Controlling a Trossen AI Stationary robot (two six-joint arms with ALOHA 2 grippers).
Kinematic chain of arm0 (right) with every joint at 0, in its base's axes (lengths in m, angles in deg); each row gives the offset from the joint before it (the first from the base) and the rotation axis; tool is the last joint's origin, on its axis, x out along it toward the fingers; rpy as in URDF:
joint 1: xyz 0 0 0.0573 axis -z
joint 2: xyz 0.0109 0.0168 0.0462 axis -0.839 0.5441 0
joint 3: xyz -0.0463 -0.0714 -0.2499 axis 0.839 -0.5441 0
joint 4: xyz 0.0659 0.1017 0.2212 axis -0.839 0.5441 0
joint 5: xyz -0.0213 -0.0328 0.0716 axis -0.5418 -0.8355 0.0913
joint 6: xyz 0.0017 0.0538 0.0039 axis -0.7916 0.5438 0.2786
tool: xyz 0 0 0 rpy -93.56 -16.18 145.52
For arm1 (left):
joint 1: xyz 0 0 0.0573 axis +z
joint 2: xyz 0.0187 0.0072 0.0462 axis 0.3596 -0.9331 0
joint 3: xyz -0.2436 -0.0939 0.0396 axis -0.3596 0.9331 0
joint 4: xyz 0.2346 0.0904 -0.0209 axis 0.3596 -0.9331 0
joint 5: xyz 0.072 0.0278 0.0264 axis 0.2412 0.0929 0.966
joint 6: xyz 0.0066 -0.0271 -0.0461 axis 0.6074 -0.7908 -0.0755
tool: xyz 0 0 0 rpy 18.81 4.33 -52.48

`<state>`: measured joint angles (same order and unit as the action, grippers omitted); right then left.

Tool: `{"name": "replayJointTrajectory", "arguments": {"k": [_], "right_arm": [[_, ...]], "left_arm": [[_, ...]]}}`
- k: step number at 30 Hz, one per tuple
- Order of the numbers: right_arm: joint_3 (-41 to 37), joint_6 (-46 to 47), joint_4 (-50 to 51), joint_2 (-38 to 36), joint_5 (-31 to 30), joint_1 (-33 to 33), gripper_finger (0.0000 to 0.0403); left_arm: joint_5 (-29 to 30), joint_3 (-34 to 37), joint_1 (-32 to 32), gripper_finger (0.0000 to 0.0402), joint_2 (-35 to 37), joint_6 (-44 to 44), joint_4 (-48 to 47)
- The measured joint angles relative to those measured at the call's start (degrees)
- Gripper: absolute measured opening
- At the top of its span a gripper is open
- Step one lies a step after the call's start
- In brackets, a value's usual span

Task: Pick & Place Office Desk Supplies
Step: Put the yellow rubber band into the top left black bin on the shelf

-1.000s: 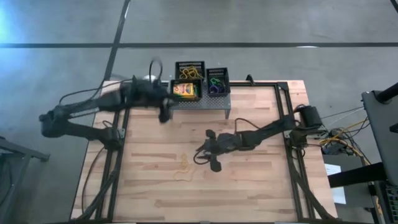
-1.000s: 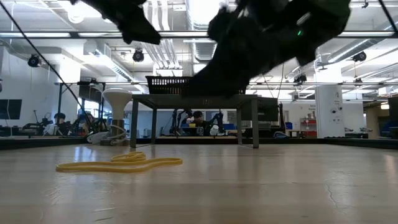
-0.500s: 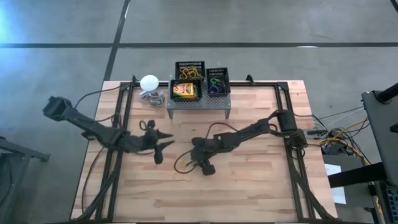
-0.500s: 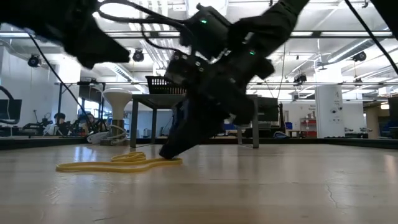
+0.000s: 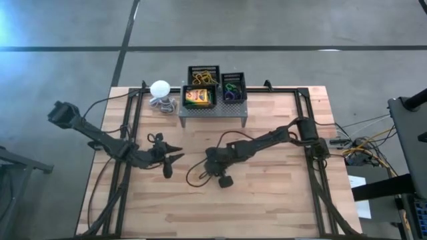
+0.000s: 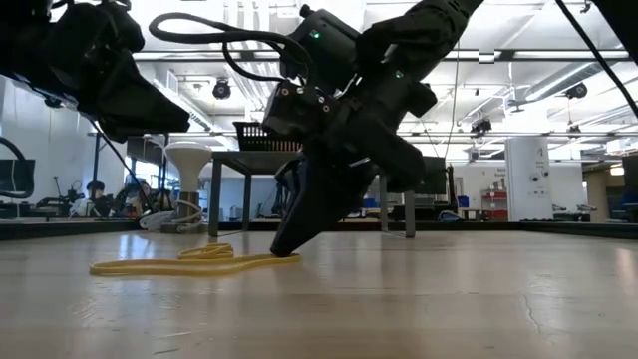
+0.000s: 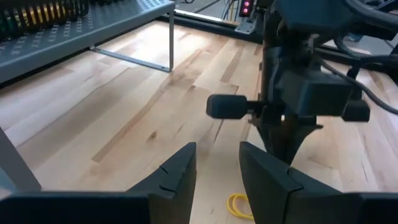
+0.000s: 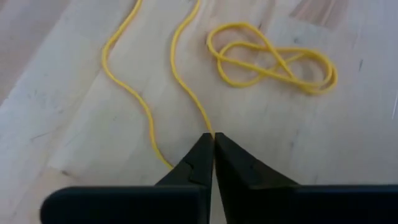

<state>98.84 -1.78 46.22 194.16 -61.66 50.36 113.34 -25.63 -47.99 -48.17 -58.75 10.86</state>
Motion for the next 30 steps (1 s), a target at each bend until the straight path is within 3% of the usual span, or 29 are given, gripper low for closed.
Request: {"name": "replayJointTrajectory", "arguments": {"k": [12,19,23,27,30], "right_arm": [[-2.0,5.6,10.9,-5.1,-3.6,-2.5,0.0008],[-15.5,16.3,10.7,-16.2,-7.4,-6.3,0.0008],[-27.6,26.2,1.2,-24.9,-10.5,-9.1,0.0008],[-39.2,35.9,-18.5,-31.9,-18.3,-11.8,0.0008],[-46.3,39.1,-35.6,-33.2,-26.8,-13.5,0.0008]], "left_arm": [[-0.3,0.3,0.0,0.0124,-2.2,0.0,1.0],[-2.5,0.3,0.0,0.0124,-9.1,0.5,8.0],[-4.1,0.3,0.0,0.0124,-14.8,3.7,15.7],[-4.4,-0.3,0.8,0.0124,-20.9,8.8,25.4],[-5.2,-2.5,2.5,0.0124,-25.1,12.8,30.6]]}}
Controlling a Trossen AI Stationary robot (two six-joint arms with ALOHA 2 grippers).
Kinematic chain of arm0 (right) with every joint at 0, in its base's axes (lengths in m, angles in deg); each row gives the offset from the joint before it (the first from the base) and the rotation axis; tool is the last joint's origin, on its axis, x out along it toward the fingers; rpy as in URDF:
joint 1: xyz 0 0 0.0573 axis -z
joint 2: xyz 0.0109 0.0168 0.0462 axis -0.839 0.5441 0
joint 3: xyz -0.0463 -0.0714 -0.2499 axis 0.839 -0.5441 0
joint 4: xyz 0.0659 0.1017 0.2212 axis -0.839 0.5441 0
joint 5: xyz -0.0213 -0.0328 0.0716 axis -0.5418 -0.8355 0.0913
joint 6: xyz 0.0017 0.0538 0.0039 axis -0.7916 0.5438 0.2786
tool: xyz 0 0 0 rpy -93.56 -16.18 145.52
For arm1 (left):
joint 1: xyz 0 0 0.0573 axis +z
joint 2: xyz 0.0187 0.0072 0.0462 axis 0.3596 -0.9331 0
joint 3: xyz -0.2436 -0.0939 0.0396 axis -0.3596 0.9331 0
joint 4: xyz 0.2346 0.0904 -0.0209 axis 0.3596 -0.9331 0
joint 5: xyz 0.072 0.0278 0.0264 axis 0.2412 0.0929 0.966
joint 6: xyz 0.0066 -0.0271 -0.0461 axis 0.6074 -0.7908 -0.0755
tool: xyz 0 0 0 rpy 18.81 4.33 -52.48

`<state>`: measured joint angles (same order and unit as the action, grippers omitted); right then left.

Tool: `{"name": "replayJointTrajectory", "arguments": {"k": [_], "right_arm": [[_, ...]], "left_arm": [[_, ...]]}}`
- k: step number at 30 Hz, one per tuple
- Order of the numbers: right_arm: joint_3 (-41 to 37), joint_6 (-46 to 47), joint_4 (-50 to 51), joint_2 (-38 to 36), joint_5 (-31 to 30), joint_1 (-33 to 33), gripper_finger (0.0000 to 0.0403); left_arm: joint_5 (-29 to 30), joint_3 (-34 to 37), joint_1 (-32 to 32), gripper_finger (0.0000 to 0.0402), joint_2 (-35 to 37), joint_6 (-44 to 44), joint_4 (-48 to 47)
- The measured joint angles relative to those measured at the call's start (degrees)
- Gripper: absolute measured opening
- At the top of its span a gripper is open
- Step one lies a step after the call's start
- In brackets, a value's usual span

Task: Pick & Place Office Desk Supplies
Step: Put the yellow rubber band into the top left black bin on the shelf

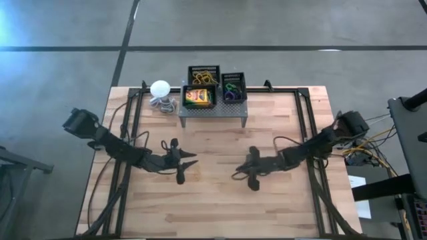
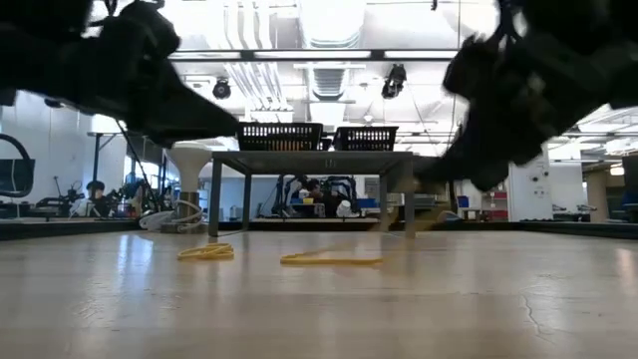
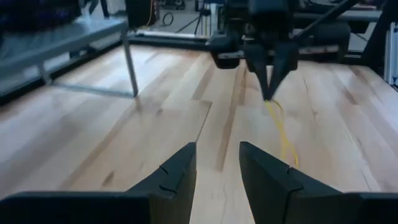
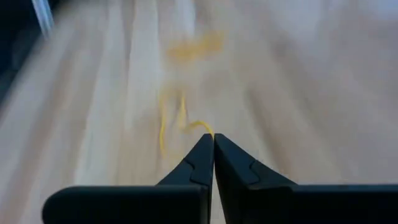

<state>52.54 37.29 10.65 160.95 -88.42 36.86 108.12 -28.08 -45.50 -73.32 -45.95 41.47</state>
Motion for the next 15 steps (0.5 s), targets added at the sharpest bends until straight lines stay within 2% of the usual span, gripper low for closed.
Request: {"name": "replayJointTrajectory", "arguments": {"k": [3,8,11,15], "right_arm": [[-3.8,-0.4,-15.5,0.1,-8.0,-1.2,0.0008],[-5.2,-9.1,-29.1,-0.1,-15.4,-2.1,0.0008],[-4.7,-15.8,-36.4,-0.4,-17.0,-2.2,0.0008],[-2.5,-22.8,-39.6,-0.5,-17.0,-2.2,0.0008]], "left_arm": [[-3.4,-3.3,2.0,0.0124,-3.6,4.8,2.2],[-11.8,-10.8,5.8,0.0133,-8.6,13.2,3.2],[-16.7,-14.5,8.3,0.0149,-10.2,15.5,3.2],[-21.8,-18.7,11.8,0.0182,-11.2,15.8,3.1]]}}
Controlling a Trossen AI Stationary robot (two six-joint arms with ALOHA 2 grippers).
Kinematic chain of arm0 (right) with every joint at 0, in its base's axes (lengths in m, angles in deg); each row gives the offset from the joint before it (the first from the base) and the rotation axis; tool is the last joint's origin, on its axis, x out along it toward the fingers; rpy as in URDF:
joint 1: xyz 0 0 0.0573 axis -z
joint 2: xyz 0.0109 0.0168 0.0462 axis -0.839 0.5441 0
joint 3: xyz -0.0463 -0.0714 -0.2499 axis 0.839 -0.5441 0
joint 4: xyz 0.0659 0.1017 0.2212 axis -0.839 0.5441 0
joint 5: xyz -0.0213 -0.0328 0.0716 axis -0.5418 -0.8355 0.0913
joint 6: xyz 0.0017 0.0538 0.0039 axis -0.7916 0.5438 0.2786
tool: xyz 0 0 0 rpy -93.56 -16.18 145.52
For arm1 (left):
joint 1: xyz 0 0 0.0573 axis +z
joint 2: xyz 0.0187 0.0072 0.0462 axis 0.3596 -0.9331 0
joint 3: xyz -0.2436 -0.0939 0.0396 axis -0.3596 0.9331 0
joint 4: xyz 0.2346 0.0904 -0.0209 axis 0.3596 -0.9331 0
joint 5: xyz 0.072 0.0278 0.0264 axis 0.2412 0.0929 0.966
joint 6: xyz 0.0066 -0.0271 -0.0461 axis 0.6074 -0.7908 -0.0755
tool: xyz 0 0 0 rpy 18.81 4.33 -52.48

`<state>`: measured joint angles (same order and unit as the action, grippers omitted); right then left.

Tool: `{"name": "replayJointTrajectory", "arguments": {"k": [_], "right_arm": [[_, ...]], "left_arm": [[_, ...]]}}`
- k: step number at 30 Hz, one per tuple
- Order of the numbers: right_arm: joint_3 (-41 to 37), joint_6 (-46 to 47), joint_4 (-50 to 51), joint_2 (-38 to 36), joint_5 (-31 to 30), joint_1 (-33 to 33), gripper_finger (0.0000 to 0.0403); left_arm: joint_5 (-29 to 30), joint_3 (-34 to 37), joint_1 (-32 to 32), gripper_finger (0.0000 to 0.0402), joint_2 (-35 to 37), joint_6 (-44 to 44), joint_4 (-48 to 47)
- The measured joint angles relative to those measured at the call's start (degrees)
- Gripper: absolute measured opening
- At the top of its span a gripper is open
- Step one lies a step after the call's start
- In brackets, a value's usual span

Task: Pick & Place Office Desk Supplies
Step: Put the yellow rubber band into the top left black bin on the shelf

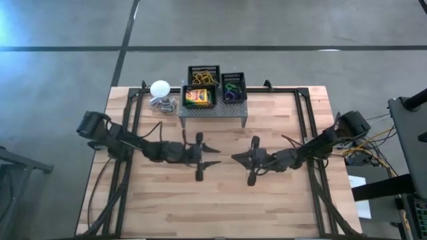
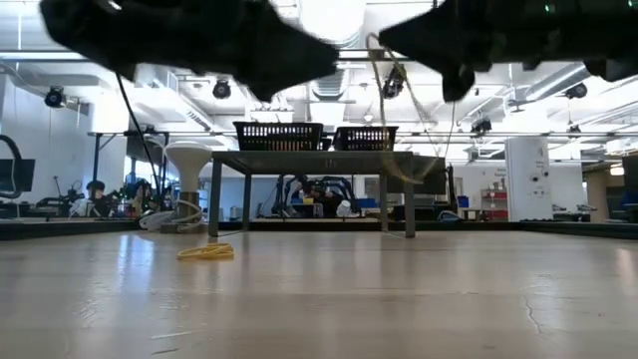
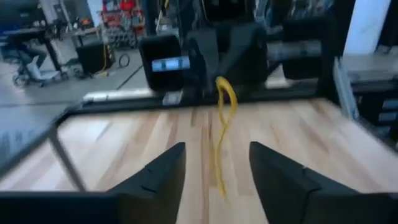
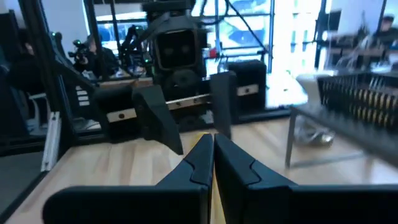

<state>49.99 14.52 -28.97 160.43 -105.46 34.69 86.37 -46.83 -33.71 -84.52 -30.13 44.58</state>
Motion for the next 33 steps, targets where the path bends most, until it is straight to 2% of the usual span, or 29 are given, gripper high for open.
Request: {"name": "replayJointTrajectory", "arguments": {"k": [6,10,14,20,23,33], "right_arm": [[3.6,-6.3,0.1,-0.1,0.0,0.1,0.0008],[5.2,-8.5,0.3,-0.1,0.0,0.1,0.0008],[5.5,-8.9,0.4,-0.1,0.0,0.1,0.0008],[5.5,-8.7,0.4,-0.1,0.0,0.1,0.0008],[5.6,-8.8,0.4,-0.1,0.0,0.1,0.0008],[5.9,-8.8,0.3,-0.1,0.2,0.1,0.0008]], "left_arm": [[-9.8,-4.5,3.5,0.0224,0.0,0.0,0.1],[-12.8,-6.1,3.6,0.0225,0.0,1.3,0.0],[-13.5,-6.6,3.6,0.0198,0.0,1.3,-0.1],[-13.4,-6.7,3.7,0.0122,0.0,0.0,1.1],[-13.4,-6.7,3.7,0.0096,0.0,0.0,2.2],[-12.7,-6.7,3.8,0.0091,0.0,0.3,2.3]]}}
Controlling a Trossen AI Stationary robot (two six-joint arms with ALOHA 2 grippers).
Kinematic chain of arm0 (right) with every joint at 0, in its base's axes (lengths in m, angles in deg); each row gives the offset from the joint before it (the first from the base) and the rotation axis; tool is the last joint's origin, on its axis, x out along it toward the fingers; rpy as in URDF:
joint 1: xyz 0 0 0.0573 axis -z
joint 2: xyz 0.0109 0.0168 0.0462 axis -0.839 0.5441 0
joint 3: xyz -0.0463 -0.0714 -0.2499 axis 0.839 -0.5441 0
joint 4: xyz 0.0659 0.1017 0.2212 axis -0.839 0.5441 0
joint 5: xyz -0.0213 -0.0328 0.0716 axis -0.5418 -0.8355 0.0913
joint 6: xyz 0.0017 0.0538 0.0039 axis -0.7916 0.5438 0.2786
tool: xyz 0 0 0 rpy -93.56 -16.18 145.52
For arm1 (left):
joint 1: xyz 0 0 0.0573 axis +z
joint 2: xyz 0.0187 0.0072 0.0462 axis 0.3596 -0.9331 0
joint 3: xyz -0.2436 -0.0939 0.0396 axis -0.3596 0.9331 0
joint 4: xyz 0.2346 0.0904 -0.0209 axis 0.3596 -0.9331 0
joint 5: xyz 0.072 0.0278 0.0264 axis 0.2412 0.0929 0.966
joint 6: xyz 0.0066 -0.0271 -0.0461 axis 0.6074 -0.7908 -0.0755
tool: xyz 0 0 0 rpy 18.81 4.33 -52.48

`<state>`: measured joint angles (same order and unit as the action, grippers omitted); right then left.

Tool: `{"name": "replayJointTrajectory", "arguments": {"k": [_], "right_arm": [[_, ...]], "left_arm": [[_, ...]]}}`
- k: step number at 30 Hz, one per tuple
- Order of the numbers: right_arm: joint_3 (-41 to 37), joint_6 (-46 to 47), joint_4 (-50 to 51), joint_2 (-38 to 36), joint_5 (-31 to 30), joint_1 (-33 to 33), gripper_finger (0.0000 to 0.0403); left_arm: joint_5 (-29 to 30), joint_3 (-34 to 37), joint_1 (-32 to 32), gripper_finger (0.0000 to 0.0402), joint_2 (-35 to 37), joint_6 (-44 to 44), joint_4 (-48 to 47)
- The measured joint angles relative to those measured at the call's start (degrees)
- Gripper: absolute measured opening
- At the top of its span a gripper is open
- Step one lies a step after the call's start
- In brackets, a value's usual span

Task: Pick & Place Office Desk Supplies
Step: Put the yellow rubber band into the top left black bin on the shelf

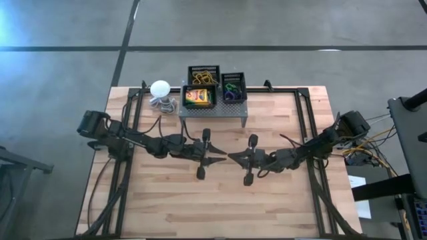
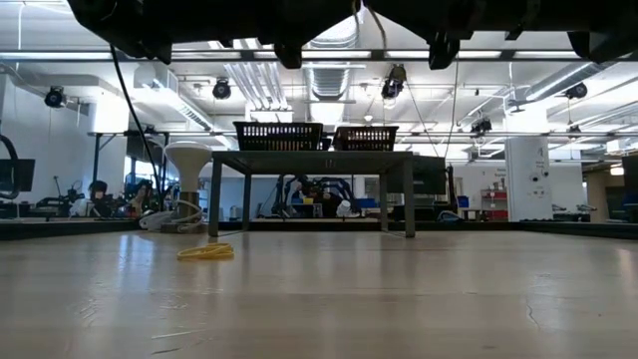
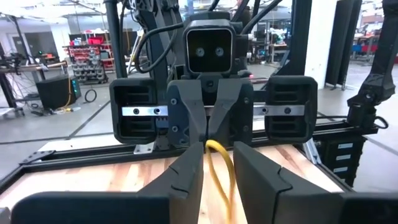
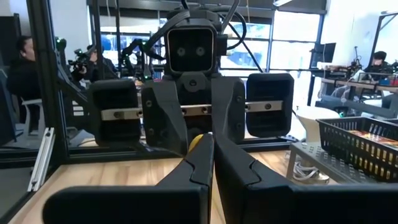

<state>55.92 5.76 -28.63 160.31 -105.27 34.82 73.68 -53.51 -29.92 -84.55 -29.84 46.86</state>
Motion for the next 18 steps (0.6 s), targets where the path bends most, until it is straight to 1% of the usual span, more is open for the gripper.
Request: {"name": "replayJointTrajectory", "arguments": {"k": [3,7,10,14,18], "right_arm": [[0.3,0.0,-0.1,0.0,0.1,0.0,0.0008],[0.3,0.0,-0.1,0.0,0.1,0.0,0.0008],[0.3,0.0,-0.1,0.0,0.4,0.0,0.0008],[0.3,0.0,-0.1,0.0,0.4,0.0,0.0008],[0.3,-0.1,-0.1,-0.1,0.4,-0.1,0.0009]], "left_arm": [[0.4,0.0,0.0,0.0091,0.0,1.4,0.0],[1.2,0.0,0.0,0.0077,0.0,1.9,0.6],[1.2,-0.1,0.0,0.0054,0.0,2.5,0.7],[1.1,-1.2,-0.1,0.001,0.0,2.8,-1.3],[1.0,-1.5,-0.1,0.0004,0.0,2.9,-1.6]]}}
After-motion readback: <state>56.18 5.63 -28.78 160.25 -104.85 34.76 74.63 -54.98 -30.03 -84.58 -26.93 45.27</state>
